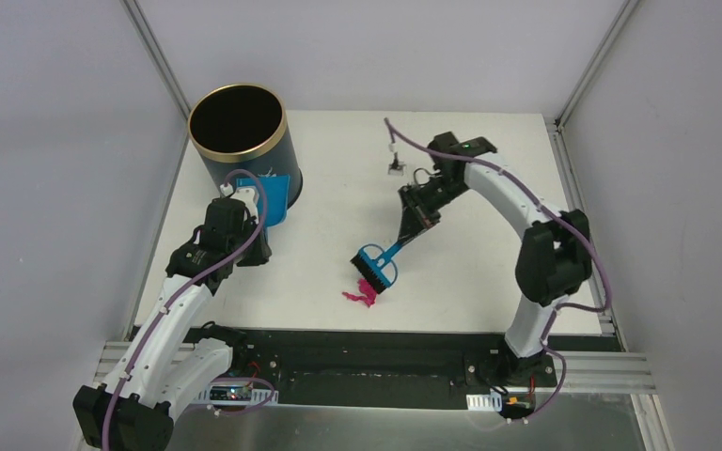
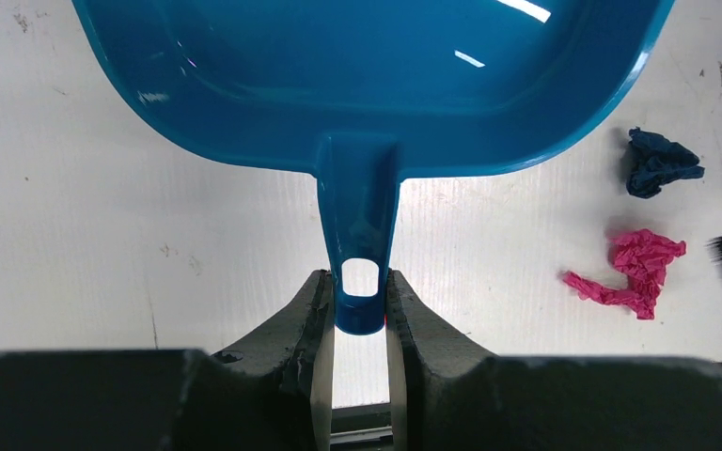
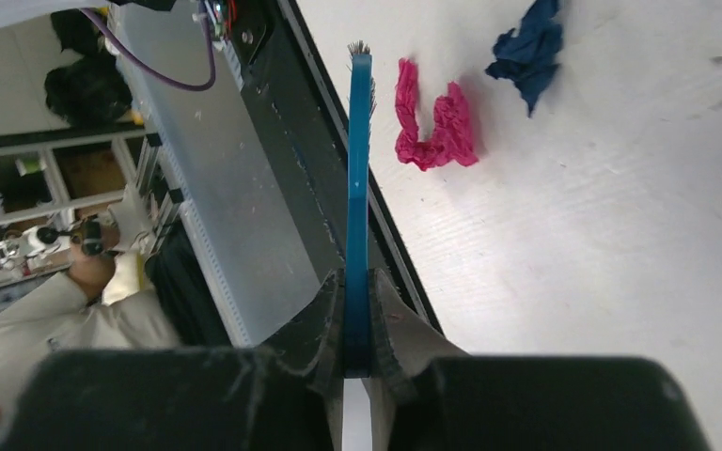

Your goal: Sweep away the paper scraps from the table

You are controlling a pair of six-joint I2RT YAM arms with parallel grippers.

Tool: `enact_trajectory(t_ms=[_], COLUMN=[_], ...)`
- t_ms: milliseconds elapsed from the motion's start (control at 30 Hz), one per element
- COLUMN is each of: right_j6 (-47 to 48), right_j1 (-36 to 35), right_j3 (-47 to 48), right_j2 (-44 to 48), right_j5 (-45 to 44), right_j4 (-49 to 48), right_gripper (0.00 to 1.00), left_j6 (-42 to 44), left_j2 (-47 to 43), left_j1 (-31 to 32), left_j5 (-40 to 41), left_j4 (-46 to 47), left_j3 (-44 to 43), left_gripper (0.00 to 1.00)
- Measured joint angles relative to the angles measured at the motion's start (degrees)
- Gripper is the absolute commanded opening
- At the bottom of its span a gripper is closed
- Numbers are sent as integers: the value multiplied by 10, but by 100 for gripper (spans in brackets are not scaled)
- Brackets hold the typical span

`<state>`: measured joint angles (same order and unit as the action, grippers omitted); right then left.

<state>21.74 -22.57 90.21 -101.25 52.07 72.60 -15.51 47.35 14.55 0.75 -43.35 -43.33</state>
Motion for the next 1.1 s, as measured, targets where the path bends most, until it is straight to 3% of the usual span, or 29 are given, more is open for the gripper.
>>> enact_trajectory(t_ms=[167,333,500,767,933,1100], right_j6=[-49,-96,-125,-114,-72,-27], right_j1=[-68,-69,-40,72,132,159], right_j3=[-4,-1,1,16,62,92], right_j2=[-92,-154,-152,-109,-92,-74], right_j5=[3,-30,-92,-189,-247,-243], right_j4=[-35,-56,-65,-41,-15,23], right_gripper=[0,0,0,0,0,0], left_j6=[1,2,9,31,40,47], left_j2=[2,3,4,60,145,248], left_j1=[0,0,0,8,96,203], left_j5=[-9,-12,-26,-104,-135,-132], left_j4=[1,1,2,0,-27,-68], left_j3=[0,0,0,-8,-76,-193], left_gripper=[0,0,0,0,0,0])
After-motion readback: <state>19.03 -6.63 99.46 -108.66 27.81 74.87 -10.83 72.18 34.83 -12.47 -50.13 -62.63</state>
